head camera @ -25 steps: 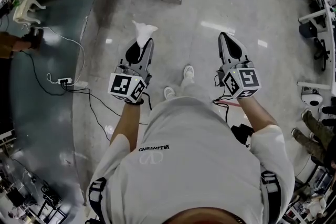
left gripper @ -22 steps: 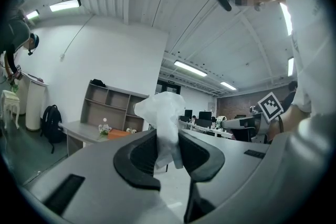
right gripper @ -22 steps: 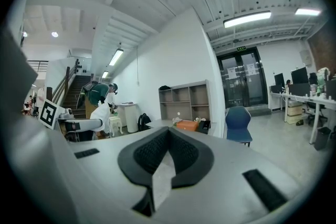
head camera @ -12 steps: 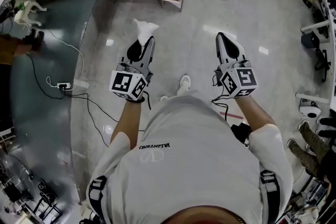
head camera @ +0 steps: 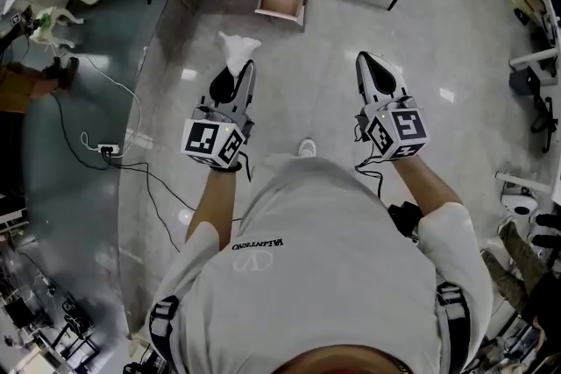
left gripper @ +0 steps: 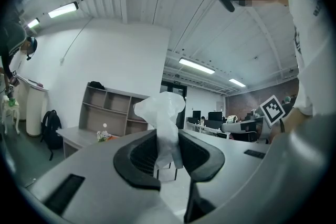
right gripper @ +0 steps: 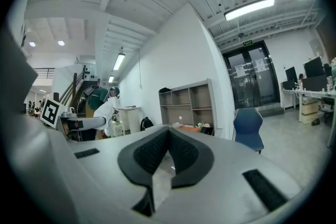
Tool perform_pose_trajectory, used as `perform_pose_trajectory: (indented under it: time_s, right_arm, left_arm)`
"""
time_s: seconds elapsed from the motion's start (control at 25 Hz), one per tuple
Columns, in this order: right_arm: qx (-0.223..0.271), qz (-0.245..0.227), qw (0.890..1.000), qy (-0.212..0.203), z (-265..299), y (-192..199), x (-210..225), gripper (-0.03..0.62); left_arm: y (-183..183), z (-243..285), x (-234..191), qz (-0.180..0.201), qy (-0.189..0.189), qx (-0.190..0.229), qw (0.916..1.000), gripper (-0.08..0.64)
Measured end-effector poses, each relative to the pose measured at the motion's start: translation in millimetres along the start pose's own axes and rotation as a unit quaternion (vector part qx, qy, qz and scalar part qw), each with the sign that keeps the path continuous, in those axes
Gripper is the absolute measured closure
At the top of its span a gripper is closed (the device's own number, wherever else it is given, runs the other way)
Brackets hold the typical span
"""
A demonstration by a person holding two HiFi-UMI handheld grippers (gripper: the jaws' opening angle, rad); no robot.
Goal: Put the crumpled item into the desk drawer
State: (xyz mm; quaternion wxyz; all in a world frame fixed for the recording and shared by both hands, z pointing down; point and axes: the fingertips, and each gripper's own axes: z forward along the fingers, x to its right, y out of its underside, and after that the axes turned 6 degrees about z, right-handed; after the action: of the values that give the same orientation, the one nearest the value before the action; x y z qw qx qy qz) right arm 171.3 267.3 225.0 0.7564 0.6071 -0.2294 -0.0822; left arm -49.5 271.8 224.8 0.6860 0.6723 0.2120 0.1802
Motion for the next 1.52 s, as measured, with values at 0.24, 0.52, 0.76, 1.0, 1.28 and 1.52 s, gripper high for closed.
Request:
perform_pose_trajectory:
  time_s: [0.24, 0.52, 0.76, 1.0, 1.28, 1.52]
  right_arm:
    - [-0.006, 0.004, 1.000, -0.002, 17, 1, 23, 0.592]
    - [-0.010, 0.014, 1.000, 0.005, 44, 7, 34, 0.594]
    - [-0.010, 0.012, 1.000, 0.017, 81, 4, 45, 0.592]
    - [-0.017, -0.001, 0.999, 0.029, 137, -1, 48, 0.592]
    - [-0.028, -0.018, 0.999, 0.035, 225, -11, 56, 0.594]
    - [-0.031, -0.020, 0.998, 0.045, 287, -12, 54, 0.592]
  left_arm:
    - [5, 23, -1, 0.002, -0.002, -0.010, 0.9999, 0.465]
    - [14, 47, -21, -0.006, -0.001, -0.014, 0.9999, 0.465]
    - [20, 85, -51, -0.009, 0.013, -0.008, 0.9998, 0.465]
    - [25, 129, -99, -0.021, 0.025, -0.004, 0.9995, 0.465]
    - [38, 189, -166, -0.026, 0.033, -0.013, 0.9990, 0.465]
    - [53, 224, -215, -0.035, 0.043, -0.026, 0.9981, 0.465]
